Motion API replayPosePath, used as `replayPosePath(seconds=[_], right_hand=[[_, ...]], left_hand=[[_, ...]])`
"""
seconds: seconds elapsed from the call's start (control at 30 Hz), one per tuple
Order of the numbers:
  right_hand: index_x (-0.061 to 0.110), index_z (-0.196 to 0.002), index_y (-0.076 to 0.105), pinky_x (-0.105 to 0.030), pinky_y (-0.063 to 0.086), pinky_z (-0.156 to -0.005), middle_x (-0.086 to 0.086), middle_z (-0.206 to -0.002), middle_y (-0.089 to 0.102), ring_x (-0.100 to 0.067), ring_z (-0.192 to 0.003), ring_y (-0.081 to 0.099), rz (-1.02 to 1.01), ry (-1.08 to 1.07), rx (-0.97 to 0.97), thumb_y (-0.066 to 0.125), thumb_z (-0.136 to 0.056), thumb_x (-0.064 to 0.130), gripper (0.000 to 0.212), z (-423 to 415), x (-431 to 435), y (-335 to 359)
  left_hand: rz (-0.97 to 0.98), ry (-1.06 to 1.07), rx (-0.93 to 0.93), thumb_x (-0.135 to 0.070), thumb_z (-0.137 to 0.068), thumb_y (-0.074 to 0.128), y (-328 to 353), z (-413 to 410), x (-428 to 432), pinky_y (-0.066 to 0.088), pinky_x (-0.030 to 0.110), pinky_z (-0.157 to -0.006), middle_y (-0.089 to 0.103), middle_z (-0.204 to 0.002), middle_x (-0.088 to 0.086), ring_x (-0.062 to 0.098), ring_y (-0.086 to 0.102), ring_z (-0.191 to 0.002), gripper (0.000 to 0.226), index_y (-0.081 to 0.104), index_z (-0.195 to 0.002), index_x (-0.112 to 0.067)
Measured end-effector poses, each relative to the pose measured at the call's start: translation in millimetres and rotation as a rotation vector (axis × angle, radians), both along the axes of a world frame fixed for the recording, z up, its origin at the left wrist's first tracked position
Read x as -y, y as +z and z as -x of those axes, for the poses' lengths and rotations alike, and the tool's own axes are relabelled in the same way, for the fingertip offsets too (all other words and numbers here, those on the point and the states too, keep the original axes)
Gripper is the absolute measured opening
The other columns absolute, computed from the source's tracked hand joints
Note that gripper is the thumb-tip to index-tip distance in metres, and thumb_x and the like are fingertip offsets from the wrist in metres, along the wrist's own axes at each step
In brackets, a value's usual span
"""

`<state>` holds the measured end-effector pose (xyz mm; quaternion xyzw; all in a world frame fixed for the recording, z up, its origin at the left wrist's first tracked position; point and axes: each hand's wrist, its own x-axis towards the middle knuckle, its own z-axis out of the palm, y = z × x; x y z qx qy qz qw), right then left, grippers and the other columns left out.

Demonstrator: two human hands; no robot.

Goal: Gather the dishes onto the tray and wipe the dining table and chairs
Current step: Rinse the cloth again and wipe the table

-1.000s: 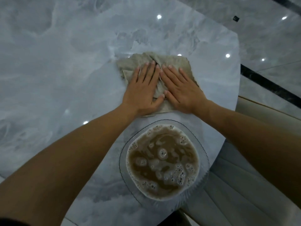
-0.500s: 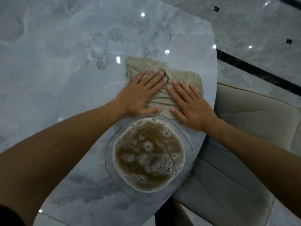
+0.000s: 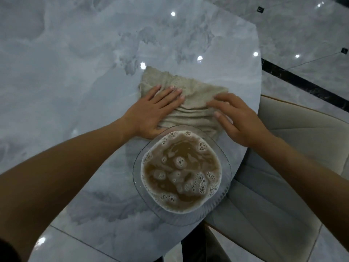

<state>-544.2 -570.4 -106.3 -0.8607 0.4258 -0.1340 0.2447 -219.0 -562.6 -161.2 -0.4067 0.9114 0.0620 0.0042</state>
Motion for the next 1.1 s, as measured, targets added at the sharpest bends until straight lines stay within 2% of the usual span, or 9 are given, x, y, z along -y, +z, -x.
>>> replayPosePath(seconds=[0.07,0.17,0.27,0.4,0.53,0.63,0.87,1.03,1.1], right_hand=[[0.016,-0.125,0.066,-0.045,0.054,-0.082,0.001,-0.117,0.058,-0.016,-0.1,0.06,-0.125,-0.167,0.071,0.043,-0.111,0.03,0.03,-3,-25,12],[0.023,-0.115,0.064,-0.047,0.055,-0.075,0.007,-0.101,0.06,-0.01,-0.087,0.061,-0.297,-0.376,0.082,0.031,-0.11,0.043,0.039,-1,-68,18],[0.029,-0.106,0.063,-0.048,0.054,-0.078,0.011,-0.095,0.064,-0.01,-0.09,0.063,-0.433,-0.492,0.114,0.028,-0.107,0.052,0.042,-2,-108,19],[0.029,-0.101,0.064,-0.051,0.055,-0.079,0.008,-0.094,0.068,-0.016,-0.092,0.066,-0.554,-0.56,0.215,0.034,-0.106,0.051,0.038,-6,-143,18],[0.028,-0.107,0.066,-0.051,0.056,-0.084,0.007,-0.097,0.071,-0.013,-0.094,0.068,-0.611,-0.616,0.284,0.043,-0.11,0.035,0.024,-11,-163,14],[0.027,-0.107,0.068,-0.046,0.056,-0.087,0.009,-0.1,0.072,-0.008,-0.096,0.068,-0.597,-0.7,0.337,0.043,-0.111,0.028,0.025,-19,-167,9],[0.021,-0.102,0.07,-0.049,0.056,-0.081,0.002,-0.093,0.072,-0.015,-0.089,0.068,-0.538,-0.769,0.36,0.042,-0.111,0.028,0.03,-21,-167,0],[0.025,-0.093,0.07,-0.044,0.055,-0.078,0.003,-0.087,0.071,-0.017,-0.085,0.068,-0.549,-0.765,0.369,0.043,-0.111,0.03,0.032,-22,-163,2],[0.025,-0.092,0.07,-0.04,0.055,-0.077,0.005,-0.086,0.072,-0.015,-0.084,0.068,-0.558,-0.758,0.385,0.043,-0.111,0.029,0.033,-22,-161,4]], left_hand=[[0.012,0.014,0.003,-0.075,-0.099,0.033,0,-10,-10,0.012,0.057,-0.128,0.005,-0.175,0.01,0.028,0.003,-0.162,0.091,0.009,-0.168,-0.021],[0.006,0.039,0.003,-0.07,-0.1,0.04,1,-23,-25,0.012,0.059,-0.127,0.005,-0.175,0.011,0.031,0.004,-0.162,0.084,0.011,-0.168,-0.029],[0.006,0.09,0.008,-0.069,-0.102,0.034,3,-31,-43,0.013,0.06,-0.127,0.005,-0.175,0.011,0.032,0.005,-0.162,0.079,0.012,-0.167,-0.032],[0.013,0.203,-0.017,-0.067,-0.102,0.033,4,-38,-70,0.013,0.059,-0.128,0.009,-0.175,0.009,0.03,0.007,-0.162,0.077,0.015,-0.167,-0.031],[-0.021,0.346,-0.032,-0.069,-0.102,0.026,4,-42,-103,0.011,0.06,-0.127,0.008,-0.175,0.008,0.029,0.006,-0.162,0.077,0.015,-0.167,-0.03],[-0.05,0.455,-0.016,-0.067,-0.1,0.028,3,-42,-132,0.01,0.062,-0.127,0.007,-0.176,0.008,0.03,0.005,-0.162,0.079,0.012,-0.168,-0.03],[-0.089,0.677,-0.05,-0.075,-0.099,0.011,3,-28,-184,0.007,0.06,-0.128,0.006,-0.176,0.009,0.029,0.001,-0.162,0.083,0.014,-0.168,-0.028],[-0.079,0.751,-0.046,-0.074,-0.098,0.021,0,-21,-202,0.01,0.063,-0.126,0.004,-0.176,0.009,0.029,0.0,-0.162,0.084,0.011,-0.168,-0.028],[-0.075,0.772,-0.058,-0.075,-0.098,0.018,0,-17,-206,0.008,0.062,-0.127,0.004,-0.176,0.009,0.029,0.0,-0.162,0.085,0.011,-0.168,-0.027]])
